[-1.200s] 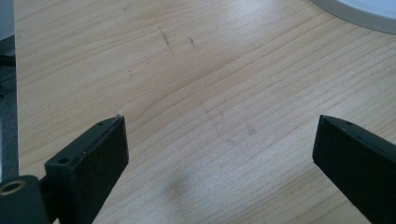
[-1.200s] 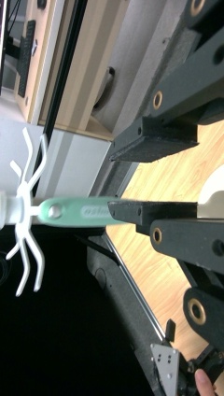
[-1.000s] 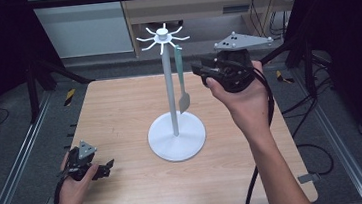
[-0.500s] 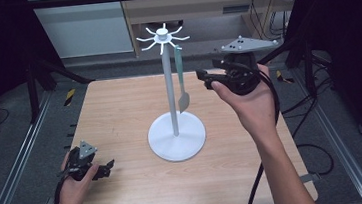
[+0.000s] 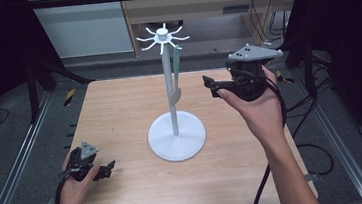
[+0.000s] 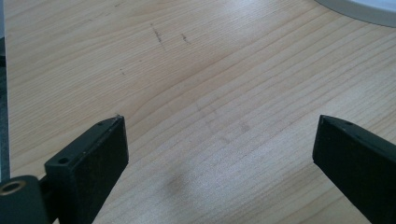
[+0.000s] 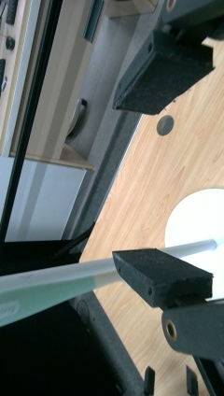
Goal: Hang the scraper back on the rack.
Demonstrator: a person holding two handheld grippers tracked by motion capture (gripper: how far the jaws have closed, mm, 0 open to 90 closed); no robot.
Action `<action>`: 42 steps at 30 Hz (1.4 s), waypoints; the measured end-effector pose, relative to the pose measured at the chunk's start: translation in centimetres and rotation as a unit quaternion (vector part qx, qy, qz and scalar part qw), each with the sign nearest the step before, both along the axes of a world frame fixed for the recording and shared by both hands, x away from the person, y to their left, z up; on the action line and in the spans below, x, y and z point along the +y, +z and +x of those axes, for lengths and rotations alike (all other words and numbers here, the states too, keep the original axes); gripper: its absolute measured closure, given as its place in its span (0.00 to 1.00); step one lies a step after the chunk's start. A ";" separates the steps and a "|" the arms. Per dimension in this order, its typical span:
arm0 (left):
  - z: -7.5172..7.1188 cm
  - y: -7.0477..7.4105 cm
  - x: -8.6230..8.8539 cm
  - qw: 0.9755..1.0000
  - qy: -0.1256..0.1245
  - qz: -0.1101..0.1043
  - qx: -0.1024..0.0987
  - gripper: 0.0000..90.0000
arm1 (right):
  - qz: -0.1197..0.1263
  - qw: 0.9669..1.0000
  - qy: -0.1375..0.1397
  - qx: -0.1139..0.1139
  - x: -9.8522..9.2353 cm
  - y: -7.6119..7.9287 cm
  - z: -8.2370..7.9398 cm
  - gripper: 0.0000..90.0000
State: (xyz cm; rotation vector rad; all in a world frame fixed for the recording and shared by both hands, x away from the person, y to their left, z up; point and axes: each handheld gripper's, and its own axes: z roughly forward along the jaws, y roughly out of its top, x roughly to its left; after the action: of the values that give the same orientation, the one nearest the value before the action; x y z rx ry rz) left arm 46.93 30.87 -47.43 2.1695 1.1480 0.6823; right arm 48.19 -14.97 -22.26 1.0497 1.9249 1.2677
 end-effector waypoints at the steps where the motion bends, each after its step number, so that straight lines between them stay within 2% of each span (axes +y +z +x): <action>1: 0.0 0.0 0.0 1.000 0.000 0.000 0.000 0.03 | -0.002 1.000 0.000 0.000 -0.1 -0.1 0.0 0.24; 7: 0.0 0.0 0.0 1.000 0.002 0.000 -0.002 0.03 | -0.011 1.000 -0.011 0.007 -1.0 -1.0 -0.2 0.16; 19: 0.0 0.0 0.1 1.000 0.003 -0.001 -0.009 0.03 | -0.010 1.000 -0.017 0.013 -2.4 -3.0 -0.8 0.10; 23: 0.0 0.0 0.1 1.000 0.002 -0.002 -0.010 0.03 | -0.011 1.000 -0.021 0.019 -2.8 -4.1 -1.2 0.08; 30: 0.0 0.0 0.0 1.000 0.001 -0.002 -0.011 0.03 | -0.004 0.999 -0.025 0.035 -3.6 -6.8 -2.0 0.08; 36: 0.0 0.0 0.0 1.000 0.002 -0.002 -0.012 0.03 | -0.009 0.998 -0.025 0.051 -4.0 -9.8 -2.3 0.08; 42: 0.0 0.0 0.1 1.000 0.003 -0.001 -0.014 0.03 | -0.014 0.998 -0.021 0.058 -4.1 -12.6 -2.5 0.07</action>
State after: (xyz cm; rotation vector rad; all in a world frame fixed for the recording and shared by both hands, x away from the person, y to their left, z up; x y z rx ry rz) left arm 46.89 30.94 -47.40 2.1491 1.1414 0.7114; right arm 45.65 -19.10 -34.84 1.1658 1.9891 1.1754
